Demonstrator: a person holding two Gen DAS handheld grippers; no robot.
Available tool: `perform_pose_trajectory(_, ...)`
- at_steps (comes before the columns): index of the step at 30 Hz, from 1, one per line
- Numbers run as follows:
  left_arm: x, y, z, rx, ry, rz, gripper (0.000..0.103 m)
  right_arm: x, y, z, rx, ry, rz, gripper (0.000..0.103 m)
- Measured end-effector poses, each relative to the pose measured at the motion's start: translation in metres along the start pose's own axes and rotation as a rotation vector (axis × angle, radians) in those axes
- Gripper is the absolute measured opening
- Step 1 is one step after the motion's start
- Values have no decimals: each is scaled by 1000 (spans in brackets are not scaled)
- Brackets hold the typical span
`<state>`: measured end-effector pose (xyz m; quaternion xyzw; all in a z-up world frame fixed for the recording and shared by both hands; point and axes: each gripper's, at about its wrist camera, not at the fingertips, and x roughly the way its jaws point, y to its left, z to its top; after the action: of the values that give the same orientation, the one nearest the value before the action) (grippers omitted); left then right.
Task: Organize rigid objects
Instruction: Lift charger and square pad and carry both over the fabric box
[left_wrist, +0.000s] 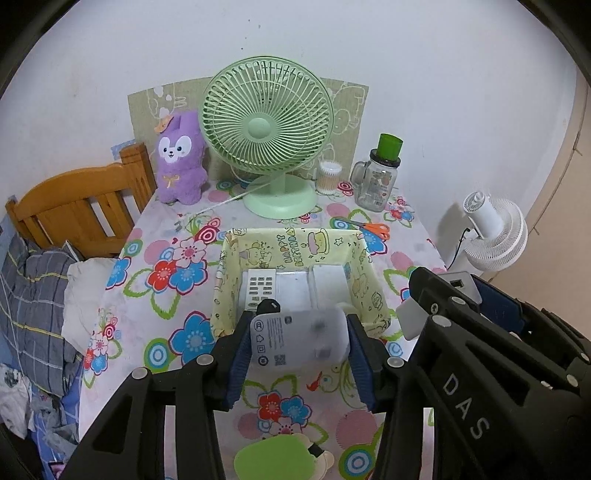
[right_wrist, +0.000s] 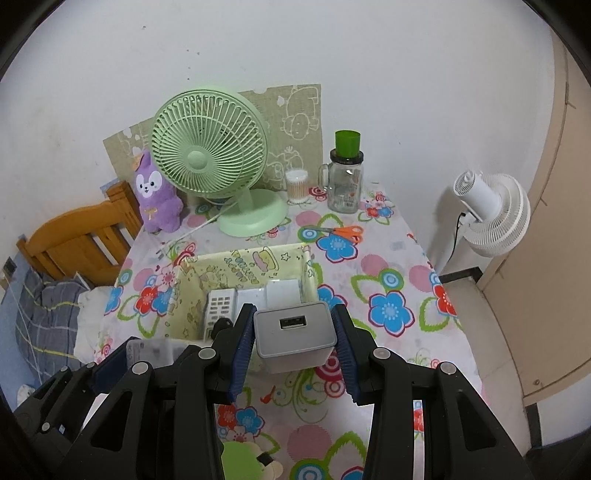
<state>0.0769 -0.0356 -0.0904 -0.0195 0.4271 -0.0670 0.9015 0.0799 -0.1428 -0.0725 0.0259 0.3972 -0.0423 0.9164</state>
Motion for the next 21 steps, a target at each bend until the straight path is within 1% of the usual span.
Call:
perform_pose_trajectory(12,24,-1,20,5,6,0,48,25,-1,18,-3,13,-1,45)
perform_pose_trajectory(21,50,0,36,1,26,1,48,55,0,36,-19,30,-6,45)
